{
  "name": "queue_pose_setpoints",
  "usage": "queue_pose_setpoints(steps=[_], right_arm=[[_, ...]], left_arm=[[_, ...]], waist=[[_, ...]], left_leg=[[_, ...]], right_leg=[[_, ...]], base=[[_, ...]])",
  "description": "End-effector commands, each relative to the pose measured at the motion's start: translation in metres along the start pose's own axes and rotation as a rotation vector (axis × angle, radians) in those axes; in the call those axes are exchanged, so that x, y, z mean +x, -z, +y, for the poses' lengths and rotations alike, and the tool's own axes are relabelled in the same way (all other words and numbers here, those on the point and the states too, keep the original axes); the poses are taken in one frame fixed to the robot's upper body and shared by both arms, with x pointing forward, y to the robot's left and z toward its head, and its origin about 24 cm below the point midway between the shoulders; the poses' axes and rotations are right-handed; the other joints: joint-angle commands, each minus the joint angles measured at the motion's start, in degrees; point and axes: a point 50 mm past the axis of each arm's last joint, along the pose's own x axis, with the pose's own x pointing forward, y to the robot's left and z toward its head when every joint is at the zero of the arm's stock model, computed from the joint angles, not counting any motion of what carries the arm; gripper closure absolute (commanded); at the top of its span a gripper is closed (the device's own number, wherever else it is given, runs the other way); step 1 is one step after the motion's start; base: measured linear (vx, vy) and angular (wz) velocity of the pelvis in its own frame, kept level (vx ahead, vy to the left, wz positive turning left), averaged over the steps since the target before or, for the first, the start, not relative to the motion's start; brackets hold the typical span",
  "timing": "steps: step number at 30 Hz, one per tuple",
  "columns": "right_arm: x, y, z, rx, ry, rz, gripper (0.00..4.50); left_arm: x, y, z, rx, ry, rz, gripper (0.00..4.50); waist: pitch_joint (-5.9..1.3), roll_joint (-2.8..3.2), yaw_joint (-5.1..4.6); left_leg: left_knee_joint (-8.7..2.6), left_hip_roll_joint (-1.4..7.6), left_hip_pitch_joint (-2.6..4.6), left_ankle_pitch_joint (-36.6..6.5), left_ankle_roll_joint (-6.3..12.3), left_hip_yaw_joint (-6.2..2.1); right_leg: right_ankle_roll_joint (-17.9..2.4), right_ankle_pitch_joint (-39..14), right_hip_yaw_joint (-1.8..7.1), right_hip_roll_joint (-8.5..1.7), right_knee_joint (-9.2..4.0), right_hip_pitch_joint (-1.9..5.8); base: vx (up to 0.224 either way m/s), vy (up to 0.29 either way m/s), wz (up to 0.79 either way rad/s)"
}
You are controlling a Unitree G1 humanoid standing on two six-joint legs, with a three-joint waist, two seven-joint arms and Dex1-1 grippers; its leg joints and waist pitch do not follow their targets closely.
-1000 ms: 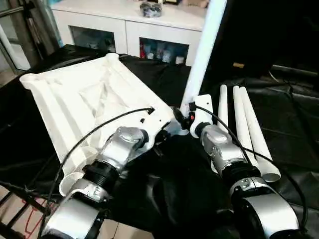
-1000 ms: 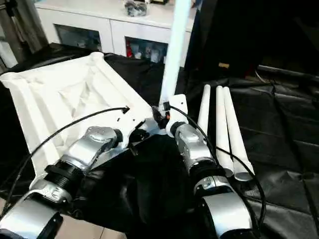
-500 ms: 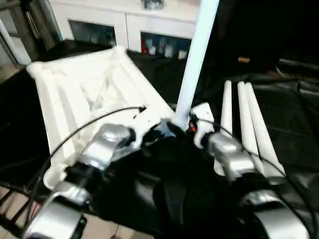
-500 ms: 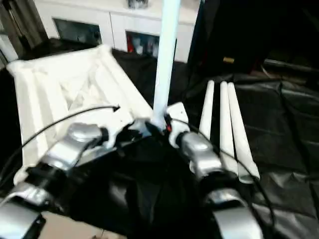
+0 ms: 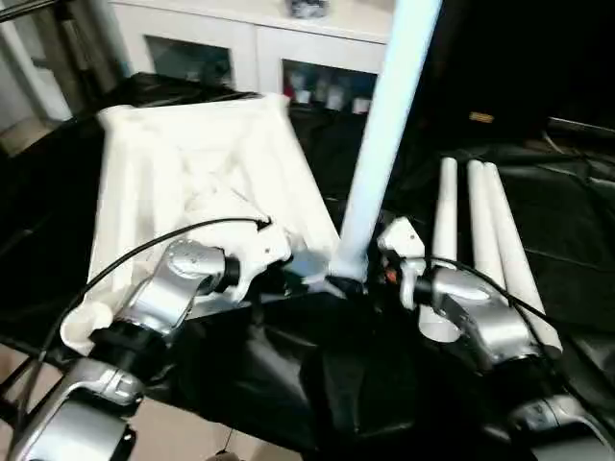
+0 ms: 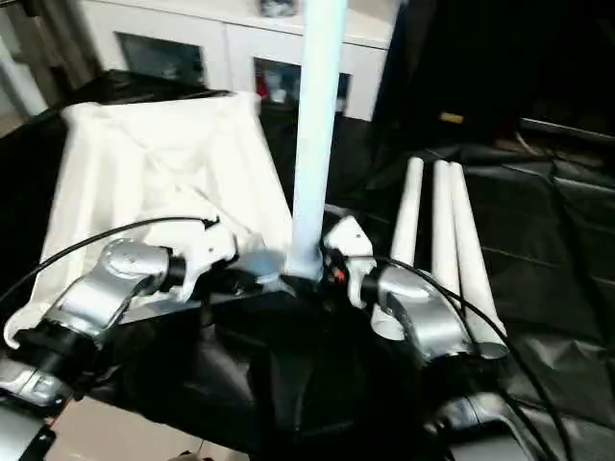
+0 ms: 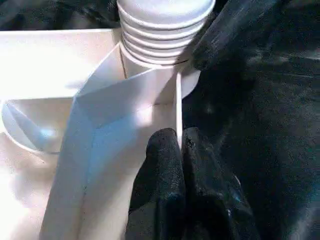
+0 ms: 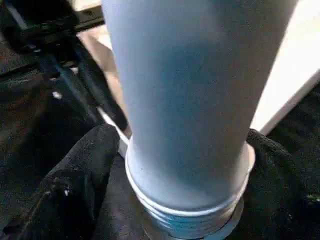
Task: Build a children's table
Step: Rotate leg to tighten
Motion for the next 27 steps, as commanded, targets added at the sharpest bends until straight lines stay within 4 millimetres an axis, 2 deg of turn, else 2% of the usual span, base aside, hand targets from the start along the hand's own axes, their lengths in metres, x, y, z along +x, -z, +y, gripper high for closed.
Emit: queue_pose_setpoints(steps=[1,3,4,7,9,14,23,27], right_arm=[[0.001,-0.002,0.008,-0.004,-0.066,-0.002,0.68],[0.001,0.000,0.009,0.002,-0.070,0.005,0.68],[0.002,0.001,0.010,0.012,-0.069,0.009,0.93],[0.002,0.002,0.011,0.018,-0.072,0.010,1.06],[0.003,0.003,0.014,0.030,-0.082,0.008,1.39],[0.003,0.004,0.016,0.040,-0.086,0.013,1.63],[0.005,0.012,0.015,0.124,-0.083,0.032,1.70],[0.006,0.025,0.010,0.178,-0.058,0.136,1.70]], left_arm=[[0.003,-0.010,-0.004,0.059,0.036,-0.024,4.50],[0.003,-0.009,-0.004,0.059,0.040,-0.018,4.50],[0.003,-0.009,-0.004,0.060,0.044,-0.015,4.50],[0.003,-0.008,-0.004,0.060,0.049,-0.012,4.50],[0.002,-0.006,-0.005,0.062,0.054,-0.006,4.50],[0.002,-0.005,-0.005,0.061,0.061,0.000,4.50],[0.000,-0.002,-0.008,0.044,0.093,0.011,4.50],[-0.001,-0.001,-0.011,0.034,0.122,0.016,4.50]], waist=[[-3.52,0.25,0.06],[-3.53,0.31,-0.02],[-3.53,0.33,-0.02],[-3.55,0.33,0.02],[-3.54,0.41,0.03],[-3.59,0.36,0.07],[-3.72,0.31,0.09],[-3.61,0.33,-0.10]], left_leg=[[-2.90,1.48,0.74,-4.53,3.79,0.08],[-2.88,1.44,0.72,-4.74,3.57,0.07],[-2.86,1.41,0.75,-5.17,3.30,0.07],[-2.84,1.39,0.74,-5.15,2.95,0.01],[-2.83,1.36,0.77,-5.07,2.92,0.00],[-2.76,1.33,0.76,-5.22,2.77,-0.03],[-2.63,1.30,0.73,-4.46,2.91,-0.07],[-2.72,1.26,0.73,-5.58,2.36,-0.07]], right_leg=[[-15.50,7.88,1.90,-3.49,-2.57,3.62],[-15.59,7.51,1.85,-3.49,-2.58,3.56],[-15.55,6.83,1.86,-3.51,-2.63,3.57],[-15.36,6.35,1.88,-3.51,-2.59,3.60],[-15.33,6.70,1.87,-3.44,-2.57,3.60],[-15.48,6.61,1.85,-3.49,-2.52,3.62],[-15.70,7.07,1.79,-3.53,-2.31,3.71],[-15.75,5.03,1.72,-3.49,-2.43,3.71]], base=[[0.000,0.000,0.00],[0.000,0.000,0.00],[0.000,0.000,0.00],[0.000,0.000,0.00],[0.000,0.000,0.00],[0.000,0.000,0.00],[0.000,0.000,0.00],[0.000,0.000,0.00]])
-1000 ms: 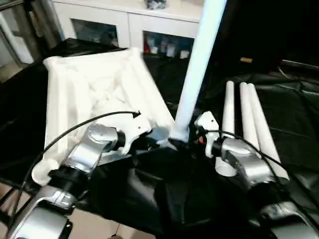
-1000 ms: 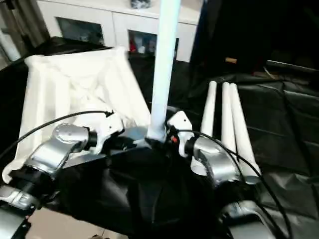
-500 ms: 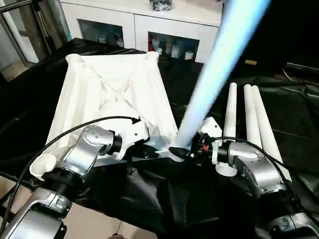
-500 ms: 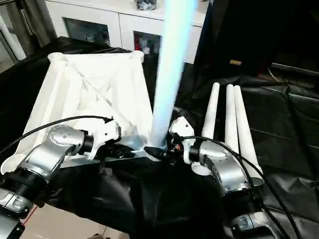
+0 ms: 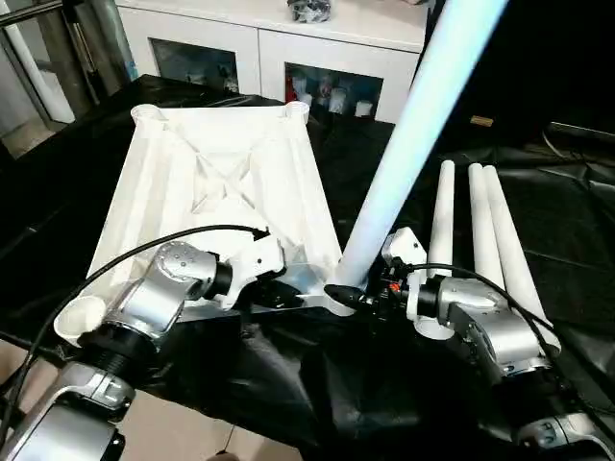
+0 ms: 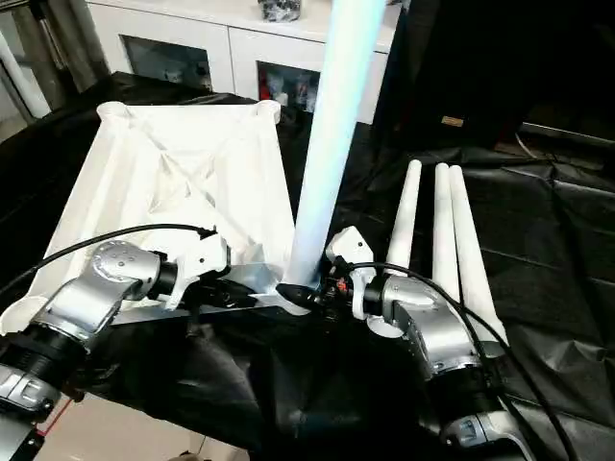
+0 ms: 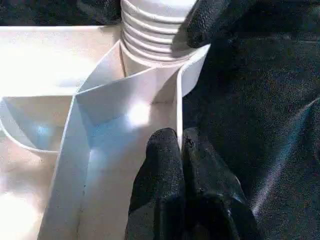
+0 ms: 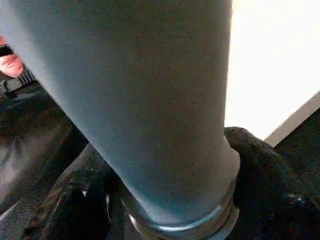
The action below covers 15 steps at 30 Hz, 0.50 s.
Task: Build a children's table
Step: Rotate leg to tighten
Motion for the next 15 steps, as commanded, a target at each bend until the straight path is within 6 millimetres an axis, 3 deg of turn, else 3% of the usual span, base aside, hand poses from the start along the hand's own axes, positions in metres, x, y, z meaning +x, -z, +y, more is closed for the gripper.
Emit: queue_pose_setpoints(steps=[1,15], right_arm=[[0.0033,0.0253,0.0013,0.081,0.005,0.138,1.70],[0.0076,0.0337,0.0019,0.112,-0.021,0.215,1.71]], left_arm=[[0.0059,-0.0069,-0.0067,0.029,0.070,-0.011,4.50],[0.0042,-0.0050,-0.0097,0.009,0.090,-0.003,4.50]], waist=[[-3.54,0.41,0.19],[-3.36,0.42,-0.11]], left_leg=[[-3.12,1.21,0.55,-5.62,2.33,-0.02],[-3.31,1.28,0.78,-8.00,0.81,-0.09]], right_leg=[[-15.60,4.33,1.76,-3.59,-2.87,3.51],[-15.15,-0.08,1.83,-3.62,-3.18,3.37]], base=[[0.000,0.000,0.00],[0.000,0.000,0.00]])
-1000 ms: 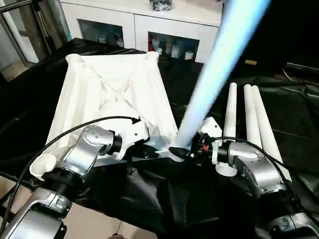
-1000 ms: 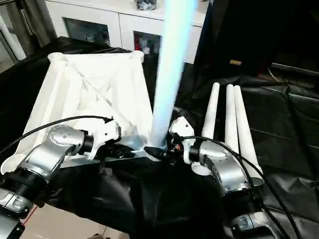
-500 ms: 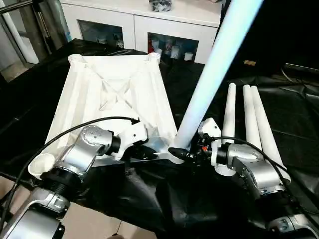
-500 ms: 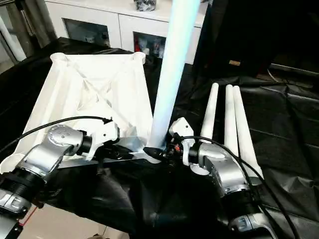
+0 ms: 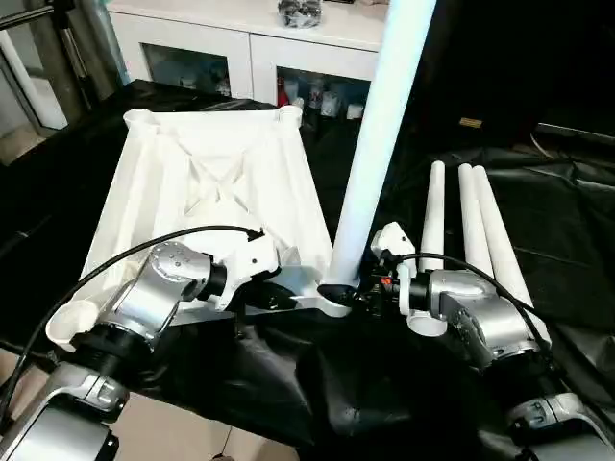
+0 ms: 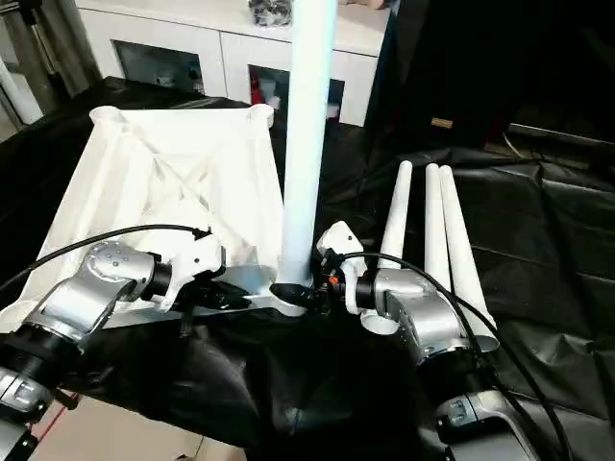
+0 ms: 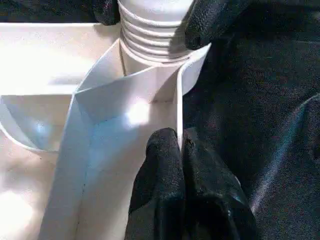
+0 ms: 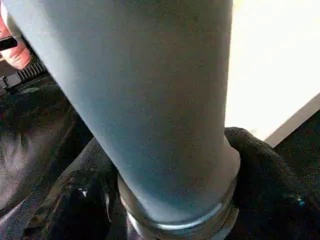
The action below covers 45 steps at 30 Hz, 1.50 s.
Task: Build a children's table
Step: Rotate leg to tighten
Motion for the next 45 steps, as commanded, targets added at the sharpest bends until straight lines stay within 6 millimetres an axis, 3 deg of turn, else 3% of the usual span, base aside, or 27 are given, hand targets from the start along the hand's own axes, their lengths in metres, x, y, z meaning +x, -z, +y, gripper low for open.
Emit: queue_pose_setpoints(steps=[1,5,6,8,9,12,16,18,25,26,30,31,34,40,42,45], right_arm=[[0.003,0.036,0.004,0.092,0.015,0.157,1.71],[0.007,0.040,-0.002,0.117,0.123,0.147,1.71],[0.009,0.040,-0.006,0.129,0.188,0.143,1.71],[0.016,0.040,-0.012,0.151,0.308,0.135,1.71],[0.022,0.040,-0.016,0.173,0.395,0.133,1.71],[0.030,0.039,-0.018,0.230,0.468,0.126,1.71],[0.051,0.035,-0.017,0.290,0.588,0.120,1.73],[0.063,0.029,-0.015,0.346,0.630,0.093,1.73],[0.072,0.023,-0.015,0.342,0.649,0.079,1.73],[0.072,0.023,-0.015,0.344,0.648,0.078,1.38],[0.067,0.014,-0.021,0.279,0.653,0.040,0.93],[0.066,0.012,-0.022,0.258,0.654,0.036,0.87],[0.059,0.000,-0.026,0.163,0.593,0.005,0.87],[0.040,-0.010,-0.025,0.051,0.434,-0.042,0.87],[0.023,-0.011,-0.021,-0.024,0.323,-0.045,0.87],[0.013,-0.012,-0.017,-0.052,0.251,-0.042,0.87]], left_arm=[[0.007,-0.008,-0.009,0.032,0.089,-0.026,4.50],[0.011,-0.010,-0.007,0.006,0.042,-0.049,4.50],[0.013,-0.012,-0.004,-0.017,0.000,-0.054,4.50],[0.019,-0.016,0.003,-0.072,-0.081,-0.067,4.50],[0.024,-0.020,0.008,-0.120,-0.145,-0.077,4.50],[0.032,-0.025,0.014,-0.169,-0.219,-0.088,4.50],[0.054,-0.039,0.020,-0.259,-0.350,-0.098,4.50],[0.066,-0.048,0.017,-0.281,-0.358,-0.110,4.50],[0.067,-0.049,0.015,-0.261,-0.353,-0.108,4.50],[0.067,-0.048,0.015,-0.261,-0.353,-0.108,4.50],[0.062,-0.045,0.013,-0.216,-0.326,-0.111,4.50],[0.061,-0.044,0.012,-0.209,-0.323,-0.108,4.50],[0.055,-0.041,0.010,-0.154,-0.279,-0.108,4.50],[0.043,-0.033,0.007,-0.123,-0.211,-0.100,4.50],[0.035,-0.029,0.005,-0.090,-0.154,-0.099,4.50],[0.031,-0.028,0.003,-0.068,-0.111,-0.102,4.50]], waist=[[-3.27,0.54,0.33],[-3.09,0.58,0.10],[-2.64,0.67,-0.42],[-2.39,0.78,-0.85],[-2.18,0.75,-1.22],[-2.25,0.69,-1.43],[-2.29,0.58,-1.15],[-2.31,0.62,-1.11],[-2.53,0.60,-1.15],[-2.52,0.59,-1.16],[-2.67,0.52,-1.07],[-2.95,0.49,-1.00],[-3.13,0.46,-0.82],[-3.51,0.67,-0.16],[-3.50,0.61,0.23],[-3.56,0.54,0.49]], left_leg=[[-3.52,1.24,0.40,-7.99,0.94,-0.09],[-3.68,1.21,0.39,-9.06,0.36,-0.14],[-4.02,1.22,0.67,-12.84,-0.79,-0.17],[-4.22,1.20,0.78,-15.89,-1.91,-0.34],[-4.32,1.14,1.05,-19.37,-3.09,-0.76],[-4.32,1.03,1.14,-19.83,-3.14,-0.89],[-4.08,0.81,1.64,-21.06,-2.76,-0.74],[-4.22,0.88,1.33,-20.85,-2.55,-0.87],[-4.43,0.93,0.89,-19.76,-1.72,-0.77],[-4.44,0.91,0.85,-19.83,-1.65,-0.76],[-4.44,0.99,0.76,-18.78,-1.36,-0.67],[-4.32,1.06,0.62,-16.97,-1.13,-0.55],[-4.12,1.07,0.03,-12.87,0.04,-0.42],[-3.54,1.29,0.10,-5.90,2.68,0.00],[-3.46,1.33,0.12,-4.92,3.38,0.03],[-3.39,1.37,0.12,-4.13,3.92,0.10]], right_leg=[[-15.12,-0.23,1.80,-3.63,-3.48,3.10],[-14.98,-2.12,1.83,-3.72,-3.66,2.98],[-14.37,-7.77,1.87,-3.67,-4.26,2.59],[-13.62,-13.55,1.85,-3.78,-4.53,2.41],[-11.12,-23.04,1.78,-4.09,-5.34,2.13],[-9.66,-25.26,1.90,-4.01,-5.79,1.70],[-9.87,-24.50,1.94,-3.77,-6.06,1.24],[-9.75,-23.73,1.90,-3.84,-5.98,1.39],[-10.13,-18.84,1.92,-3.69,-5.60,1.61],[-10.18,-18.79,1.92,-3.69,-5.62,1.64],[-10.45,-17.41,2.01,-3.75,-5.58,1.66],[-10.89,-14.40,2.08,-3.70,-5.28,1.81],[-11.79,-7.89,1.94,-3.61,-4.66,2.32],[-14.66,4.60,1.60,-3.49,-3.56,2.74],[-14.77,6.34,1.49,-3.48,-3.49,2.97],[-15.44,7.78,1.41,-3.64,-3.25,2.96]], base=[[0.000,0.000,0.00],[0.000,0.000,0.00],[0.000,0.000,0.00],[0.000,0.000,0.00],[-0.064,0.006,-0.07],[-0.021,0.002,-0.02],[0.000,0.000,0.00],[0.000,0.000,0.00],[0.000,0.000,0.00],[0.000,0.000,0.00],[0.000,0.000,0.00],[0.000,0.000,0.00],[0.000,0.000,0.00],[0.000,0.000,0.00],[0.000,0.000,0.00],[0.000,0.000,0.00]])
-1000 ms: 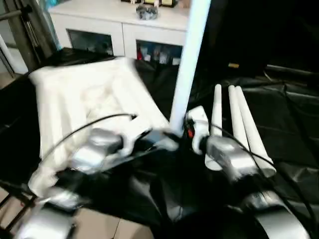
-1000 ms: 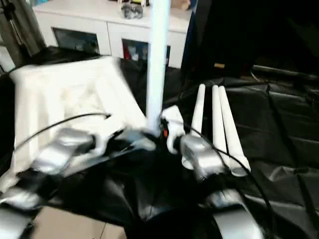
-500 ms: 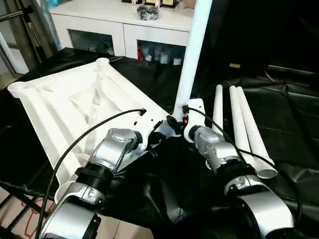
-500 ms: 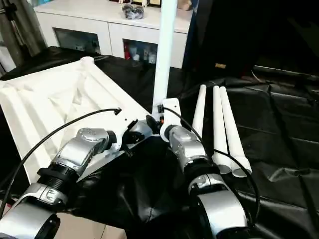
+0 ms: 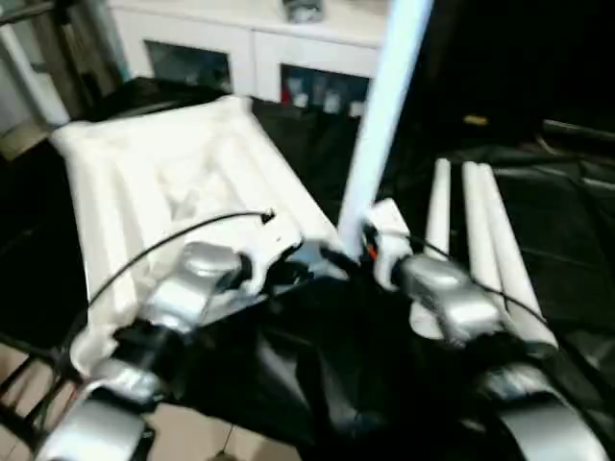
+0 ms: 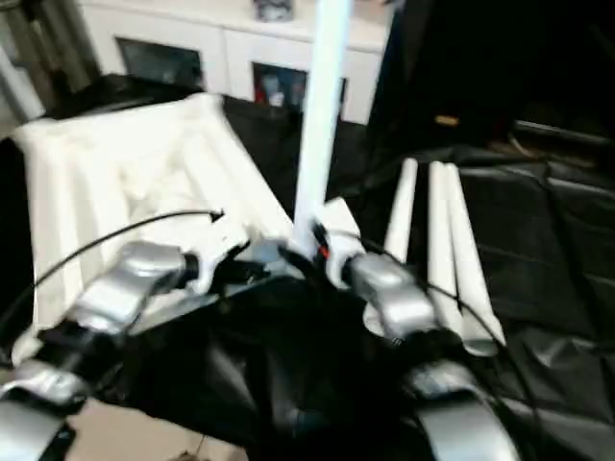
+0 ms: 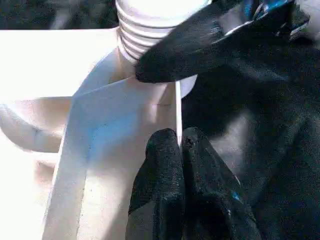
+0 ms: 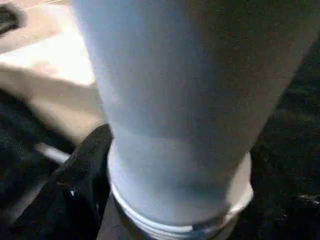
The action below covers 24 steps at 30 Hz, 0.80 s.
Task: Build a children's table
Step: Rotate leg to tighten
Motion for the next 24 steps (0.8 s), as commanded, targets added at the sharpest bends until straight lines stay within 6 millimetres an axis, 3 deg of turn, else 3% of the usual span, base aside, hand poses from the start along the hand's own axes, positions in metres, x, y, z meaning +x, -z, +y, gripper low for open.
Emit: queue_pose_setpoints(steps=[1,5,10,13,19,23,24], right_arm=[[-0.008,-0.002,0.007,-0.035,-0.116,0.002,0.87],[-0.028,-0.001,0.013,-0.104,-0.259,0.021,0.87],[-0.033,0.002,0.019,-0.109,-0.323,0.044,1.03],[-0.033,0.003,0.023,-0.104,-0.339,0.050,1.33],[-0.033,0.008,0.032,-0.081,-0.379,0.068,1.68],[-0.028,0.015,0.031,-0.041,-0.314,0.082,1.73],[-0.023,0.019,0.027,-0.025,-0.234,0.090,1.73]], left_arm=[[0.003,-0.008,-0.011,0.061,0.114,-0.042,4.50],[-0.008,-0.002,-0.015,0.122,0.243,-0.014,4.50],[-0.013,0.002,-0.016,0.144,0.296,0.004,4.50],[-0.013,0.003,-0.015,0.151,0.290,0.013,4.50],[-0.013,0.006,-0.016,0.156,0.299,0.019,4.50],[-0.010,0.007,-0.013,0.137,0.236,0.018,4.50],[-0.007,0.005,-0.010,0.120,0.187,0.001,4.50]], waist=[[-3.46,0.32,0.15],[-3.33,0.18,0.55],[-3.06,0.29,0.92],[-3.13,0.12,0.95],[-3.41,0.06,1.17],[-3.31,0.09,1.16],[-3.03,0.19,1.13]], left_leg=[[-3.37,1.23,0.86,-4.47,3.97,0.20],[-3.50,1.43,0.83,-5.79,3.70,0.17],[-3.79,1.64,1.11,-8.75,1.76,0.18],[-3.79,1.46,0.99,-8.17,1.05,0.09],[-3.43,1.31,0.88,-4.95,2.02,0.17],[-3.51,1.38,0.93,-6.03,1.74,0.17],[-3.73,1.40,1.05,-8.26,0.80,0.14]], right_leg=[[-15.07,6.72,2.12,-3.54,-2.83,3.50],[-14.27,3.89,2.09,-3.70,-2.97,3.45],[-13.57,-2.80,2.17,-3.90,-3.42,3.02],[-13.14,-2.42,2.19,-3.81,-3.32,3.15],[-13.72,2.83,2.12,-3.72,-2.77,3.38],[-13.64,0.82,2.12,-3.84,-2.93,3.22],[-13.24,-2.87,2.11,-3.89,-3.35,3.06]], base=[[0.000,0.000,0.00],[0.000,0.000,0.00],[0.000,0.000,0.00],[0.000,0.000,0.00],[0.000,0.000,0.00],[0.000,0.000,0.00],[0.000,0.000,0.00]])
